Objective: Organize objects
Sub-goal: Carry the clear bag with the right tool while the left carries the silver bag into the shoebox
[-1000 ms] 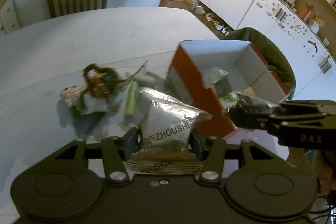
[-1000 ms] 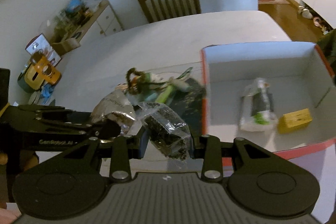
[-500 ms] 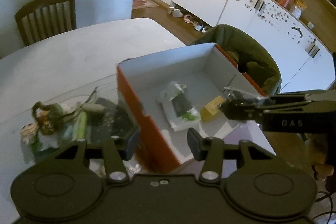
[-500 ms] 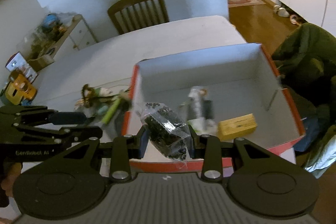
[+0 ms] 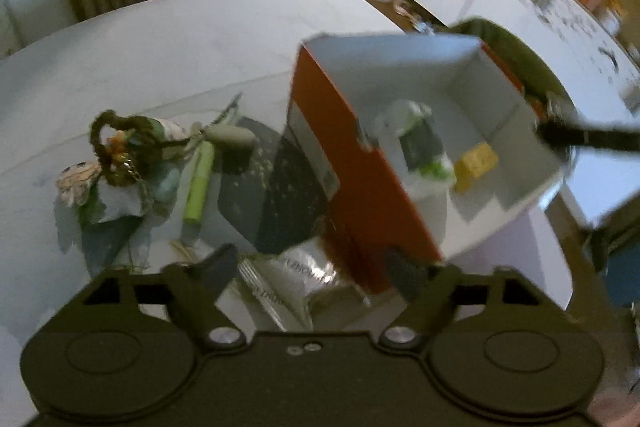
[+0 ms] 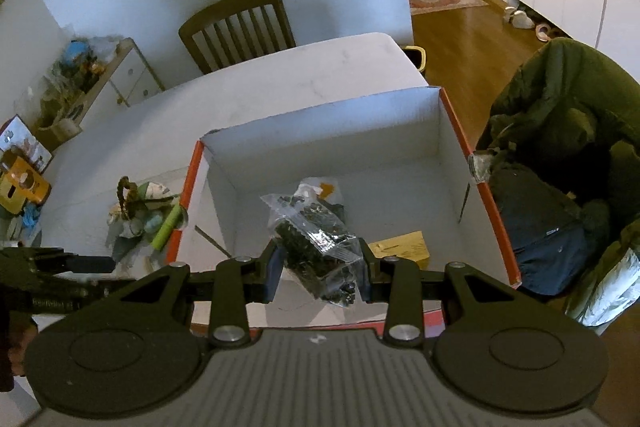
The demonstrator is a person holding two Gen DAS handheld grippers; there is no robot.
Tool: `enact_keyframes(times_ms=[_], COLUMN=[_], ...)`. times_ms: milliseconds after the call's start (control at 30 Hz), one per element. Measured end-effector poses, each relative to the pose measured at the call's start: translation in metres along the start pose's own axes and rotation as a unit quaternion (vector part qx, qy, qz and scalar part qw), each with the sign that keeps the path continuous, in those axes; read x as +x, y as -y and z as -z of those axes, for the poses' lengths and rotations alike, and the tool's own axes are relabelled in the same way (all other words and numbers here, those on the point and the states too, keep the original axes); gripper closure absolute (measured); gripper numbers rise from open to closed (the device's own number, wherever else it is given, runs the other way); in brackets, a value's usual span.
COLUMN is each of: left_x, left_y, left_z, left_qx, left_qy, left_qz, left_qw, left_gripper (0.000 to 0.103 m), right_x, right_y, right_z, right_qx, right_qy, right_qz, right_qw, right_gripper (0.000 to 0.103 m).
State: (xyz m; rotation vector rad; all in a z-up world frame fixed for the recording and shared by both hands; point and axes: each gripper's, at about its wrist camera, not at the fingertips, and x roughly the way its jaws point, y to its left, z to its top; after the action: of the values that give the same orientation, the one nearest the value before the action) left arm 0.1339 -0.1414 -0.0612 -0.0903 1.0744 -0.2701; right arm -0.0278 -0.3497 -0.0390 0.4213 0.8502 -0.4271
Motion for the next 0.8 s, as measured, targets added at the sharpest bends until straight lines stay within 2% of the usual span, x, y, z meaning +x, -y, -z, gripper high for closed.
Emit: enact_keyframes(times_ms=[67,133,200,333,467,667,800], left_x=[0.008,0.015,0.023,0.038,0.054,0.076,0.085], left_y=[-0.003,-0.002,-0.002,-0.002,-0.001,-0.003,-0.002], left_z=[0.005,0.008,0.009,0.009,0.009,0.006,0.007], left_qx=[0.009,0.023,0.047,0.131,0.186,0.228,0.257], left_qy=[-0.009,-0.014,-0.021,-0.043,-0.074,-0.099,-0.104], left_qz=[0.013,0.017,0.029,0.040,0.060,0.070,0.069], left_qw=[0.9998,0.9995,0.9982,0.9896,0.9779,0.9661,0.9582], left_gripper=[0.019,0.010,0.005,0.005,0.005,0.008,0.016], right_x=[0.002,0.003,0.006,0.010,0.014,0.019,0.022], right_y=[0.001,0.003,0.003,0.003,0.004,0.005,0.004], right_z=[-0.001,-0.001,-0.001,0.000,0.001,0.001,0.001], right_qx=[-0.006,-0.009,-0.010,-0.014,-0.016,-0.011,-0.012], right_qy=[-0.004,-0.008,-0.012,-0.022,-0.031,-0.042,-0.048], right_qz=[0.001,0.001,0.000,0.004,0.011,0.025,0.033], right_qw=[1.000,1.000,1.000,1.000,0.999,0.999,0.998], right_gripper=[0.067,0.067,0.067,0.067,0.067,0.067,0.067])
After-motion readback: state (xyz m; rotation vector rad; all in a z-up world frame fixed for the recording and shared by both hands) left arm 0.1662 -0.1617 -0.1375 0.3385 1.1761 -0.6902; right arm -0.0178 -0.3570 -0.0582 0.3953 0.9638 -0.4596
